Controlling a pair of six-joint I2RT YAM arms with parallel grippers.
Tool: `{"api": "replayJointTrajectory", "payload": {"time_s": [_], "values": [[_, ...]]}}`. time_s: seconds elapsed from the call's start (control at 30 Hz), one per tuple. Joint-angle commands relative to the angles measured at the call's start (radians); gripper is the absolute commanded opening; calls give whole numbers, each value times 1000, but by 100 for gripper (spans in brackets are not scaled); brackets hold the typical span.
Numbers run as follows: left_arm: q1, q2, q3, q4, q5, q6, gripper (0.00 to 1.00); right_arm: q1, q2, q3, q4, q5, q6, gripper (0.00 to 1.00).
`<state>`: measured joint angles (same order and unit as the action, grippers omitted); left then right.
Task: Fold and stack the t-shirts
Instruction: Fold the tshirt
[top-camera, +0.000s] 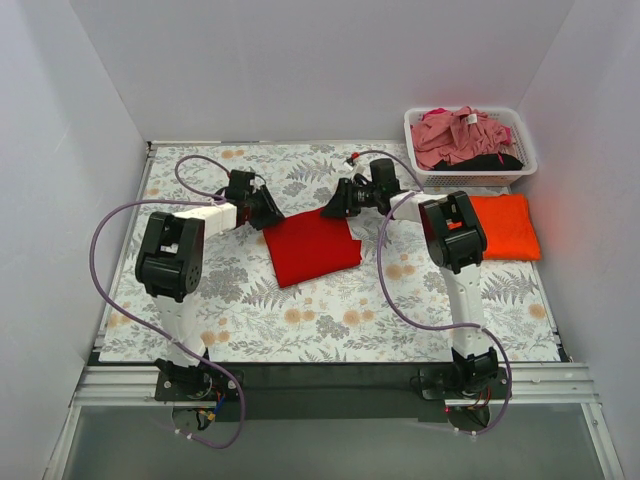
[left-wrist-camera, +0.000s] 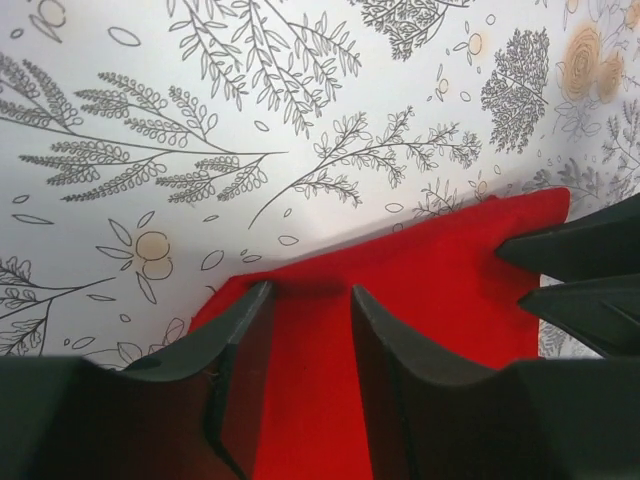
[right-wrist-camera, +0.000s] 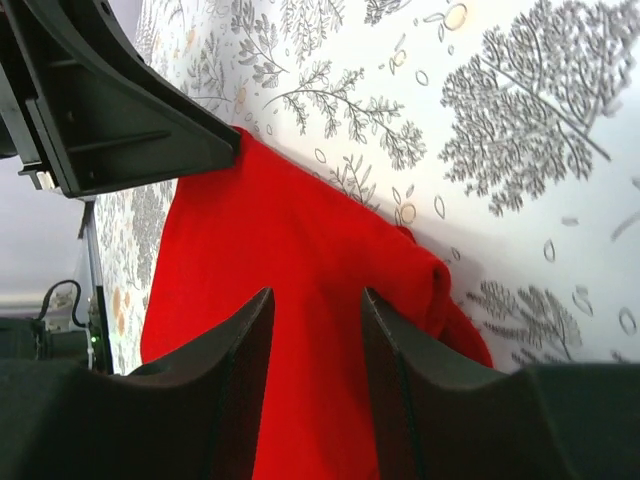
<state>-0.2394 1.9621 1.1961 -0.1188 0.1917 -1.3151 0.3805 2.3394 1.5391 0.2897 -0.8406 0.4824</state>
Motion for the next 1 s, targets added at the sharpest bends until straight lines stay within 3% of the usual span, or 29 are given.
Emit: {"api": "replayJointTrajectory", "payload": {"time_s": [0.0,0.27,0.43,0.53,0.57,0.6,0.7,0.73,0.83,0.97], "values": [[3,14,23,-32,3,74,37,-8,-112,-58,66,21,58,47],[-21,-208,22,-28,40,96,76,-8,-376,-267,106,23,94,48],[-131,-377,-122,-31,-11,51,77,15,-454,-408,141,-54,133,48],[-196,-454,-246,-28,-28,-31,70,20,-463,-467,161,-57,134,48],[-205,-463,-286,-18,-20,-74,64,18,-448,-502,169,-61,134,48],[-212,-471,-323,-7,-11,-97,51,20,-437,-517,181,-69,134,47],[-215,-467,-467,70,9,-163,38,15,-378,-574,241,-55,133,47],[-215,-444,-496,88,-9,-174,27,12,-359,-582,259,-55,128,47],[-183,-395,-550,113,-3,-240,13,-5,-279,-586,267,-52,125,47],[-110,-391,-616,114,55,-296,8,-52,-236,-628,281,-40,154,45]]}}
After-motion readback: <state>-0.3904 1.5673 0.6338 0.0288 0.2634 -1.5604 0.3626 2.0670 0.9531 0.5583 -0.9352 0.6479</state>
